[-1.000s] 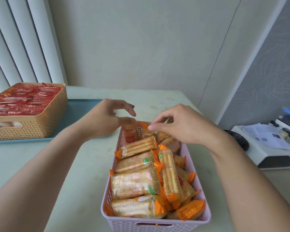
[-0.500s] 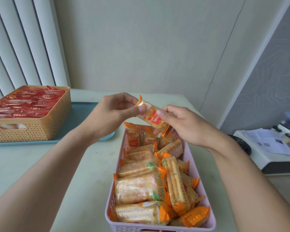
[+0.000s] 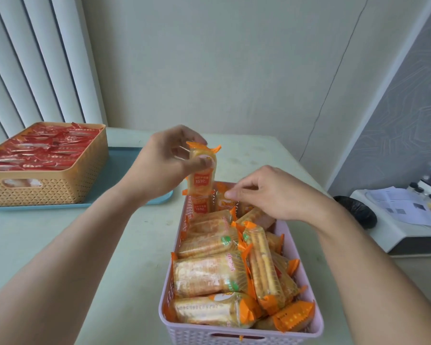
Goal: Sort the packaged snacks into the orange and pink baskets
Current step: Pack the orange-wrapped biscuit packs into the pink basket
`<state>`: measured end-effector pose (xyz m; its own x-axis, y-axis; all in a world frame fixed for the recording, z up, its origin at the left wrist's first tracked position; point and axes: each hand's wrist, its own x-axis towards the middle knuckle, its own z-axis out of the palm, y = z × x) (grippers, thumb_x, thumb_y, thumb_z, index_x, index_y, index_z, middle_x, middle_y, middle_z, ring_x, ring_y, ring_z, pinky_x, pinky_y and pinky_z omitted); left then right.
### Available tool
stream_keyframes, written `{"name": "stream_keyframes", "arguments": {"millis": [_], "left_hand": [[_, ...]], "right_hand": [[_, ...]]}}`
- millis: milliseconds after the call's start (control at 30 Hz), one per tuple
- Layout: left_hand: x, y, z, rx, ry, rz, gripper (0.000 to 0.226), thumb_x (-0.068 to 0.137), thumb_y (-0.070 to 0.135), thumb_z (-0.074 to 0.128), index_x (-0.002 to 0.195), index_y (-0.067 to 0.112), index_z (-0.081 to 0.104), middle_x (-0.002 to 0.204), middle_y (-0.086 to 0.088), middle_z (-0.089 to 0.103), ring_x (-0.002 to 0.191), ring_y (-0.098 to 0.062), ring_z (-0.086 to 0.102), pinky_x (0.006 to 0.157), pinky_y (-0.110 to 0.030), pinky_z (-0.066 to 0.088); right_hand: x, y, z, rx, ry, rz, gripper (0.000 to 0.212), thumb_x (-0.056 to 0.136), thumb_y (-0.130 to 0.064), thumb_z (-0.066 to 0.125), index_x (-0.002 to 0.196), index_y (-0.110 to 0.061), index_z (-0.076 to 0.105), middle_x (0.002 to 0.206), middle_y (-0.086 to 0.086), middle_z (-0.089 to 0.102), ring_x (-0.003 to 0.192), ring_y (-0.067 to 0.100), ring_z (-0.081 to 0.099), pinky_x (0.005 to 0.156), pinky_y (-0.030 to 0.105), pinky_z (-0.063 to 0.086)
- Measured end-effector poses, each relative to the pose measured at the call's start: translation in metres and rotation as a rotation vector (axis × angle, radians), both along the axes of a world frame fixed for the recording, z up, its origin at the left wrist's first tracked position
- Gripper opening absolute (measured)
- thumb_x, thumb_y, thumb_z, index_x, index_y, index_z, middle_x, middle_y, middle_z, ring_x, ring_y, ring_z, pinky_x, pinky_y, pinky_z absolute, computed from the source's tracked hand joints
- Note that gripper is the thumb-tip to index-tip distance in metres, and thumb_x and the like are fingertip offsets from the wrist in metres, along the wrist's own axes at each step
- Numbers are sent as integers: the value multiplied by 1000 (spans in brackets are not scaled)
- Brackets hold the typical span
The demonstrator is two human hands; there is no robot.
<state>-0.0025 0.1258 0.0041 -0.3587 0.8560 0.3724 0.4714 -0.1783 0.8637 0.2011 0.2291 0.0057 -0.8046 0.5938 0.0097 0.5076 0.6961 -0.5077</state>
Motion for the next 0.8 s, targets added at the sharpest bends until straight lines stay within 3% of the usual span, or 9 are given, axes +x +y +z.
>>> {"name": "stream_keyframes", "arguments": {"millis": [67,133,267,367,433,533,633,733,800], "left_hand": [[-1,-2,0,-97,111,-66,24,75,22,87,95,23,73,86,4,75,76,-8,71,76,-31,59],[3,-4,-1,-149,195,-113,25,74,23,88,95,26,75,87,4,75,80,-11,72,80,-36,60],[7,-1,-5,-152,218,-70,28,72,26,90,92,21,72,85,7,76,73,-10,72,79,-36,60],[3,1,-10,-215,312,-18,27,70,30,91,88,24,72,87,10,74,78,-9,69,78,-37,58],[3,2,-15,-317,475,13,30,70,32,90,95,26,75,101,10,71,95,-12,64,80,-32,52],[5,6,-22,-368,584,25,34,73,32,87,103,23,75,124,4,64,112,-18,57,83,-26,42],[6,8,-25,-404,520,58,38,73,33,87,108,26,74,127,8,65,112,-18,60,88,-30,48],[4,9,-26,-399,479,60,34,74,30,86,106,29,75,125,11,66,112,-16,61,86,-27,47],[1,9,-27,-387,479,33,25,77,26,84,100,31,75,125,13,65,112,-13,61,82,-19,40]], "right_hand": [[-4,-6,-3,-20,-91,17,24,93,-56,63,93,-38,79,61,-4,68,49,12,52,52,27,44],[-10,-11,-9,24,-233,77,29,94,-57,60,101,-36,78,76,-14,72,66,4,61,66,25,51],[-15,-18,-12,83,-448,163,33,98,-54,53,81,-29,66,81,-7,62,86,21,62,81,37,49],[-14,-17,-12,133,-557,229,27,103,-21,53,126,-12,65,122,11,66,115,31,62,98,41,49],[-15,-17,-11,144,-569,234,31,103,-18,54,132,-12,63,128,12,65,118,32,61,101,44,49],[-18,-20,-15,143,-614,217,30,104,-31,53,120,-9,67,118,14,68,110,34,63,95,45,52],[-21,-24,-13,110,-610,214,40,102,-44,52,97,-8,67,99,12,68,96,30,64,86,42,52],[-15,-23,-8,70,-410,147,31,93,-54,62,76,-28,64,79,-6,65,78,14,61,79,38,52],[-10,-22,0,42,-243,84,17,87,-51,72,88,-34,73,80,-12,69,75,5,63,74,32,51]]}}
